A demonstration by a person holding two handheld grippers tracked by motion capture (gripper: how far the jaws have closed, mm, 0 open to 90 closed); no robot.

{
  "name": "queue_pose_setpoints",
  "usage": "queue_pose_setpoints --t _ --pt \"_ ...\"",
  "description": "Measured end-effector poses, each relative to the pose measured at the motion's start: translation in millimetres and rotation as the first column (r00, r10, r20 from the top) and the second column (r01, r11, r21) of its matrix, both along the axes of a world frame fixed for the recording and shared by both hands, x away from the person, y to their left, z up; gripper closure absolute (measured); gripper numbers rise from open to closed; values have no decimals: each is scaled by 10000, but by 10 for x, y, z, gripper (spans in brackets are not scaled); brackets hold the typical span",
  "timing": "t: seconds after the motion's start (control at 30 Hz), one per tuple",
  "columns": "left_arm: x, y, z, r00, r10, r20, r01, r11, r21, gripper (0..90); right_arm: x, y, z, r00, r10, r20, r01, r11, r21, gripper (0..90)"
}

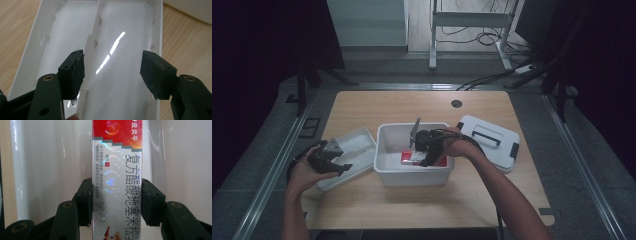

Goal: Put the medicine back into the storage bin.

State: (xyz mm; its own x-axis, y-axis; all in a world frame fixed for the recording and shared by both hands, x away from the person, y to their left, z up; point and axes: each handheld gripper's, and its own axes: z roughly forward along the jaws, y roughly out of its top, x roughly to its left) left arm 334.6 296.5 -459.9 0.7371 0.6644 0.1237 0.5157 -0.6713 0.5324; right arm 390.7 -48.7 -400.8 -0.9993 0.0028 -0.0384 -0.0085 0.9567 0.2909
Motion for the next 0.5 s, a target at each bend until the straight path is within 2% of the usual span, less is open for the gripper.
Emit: queue_pose_setpoints --t 0.5 --pt "4 -3 -13 10000 9 -22 -9 10000 23 362 -1 14 -91 9996 -28 -289 19 9995 -299 504"
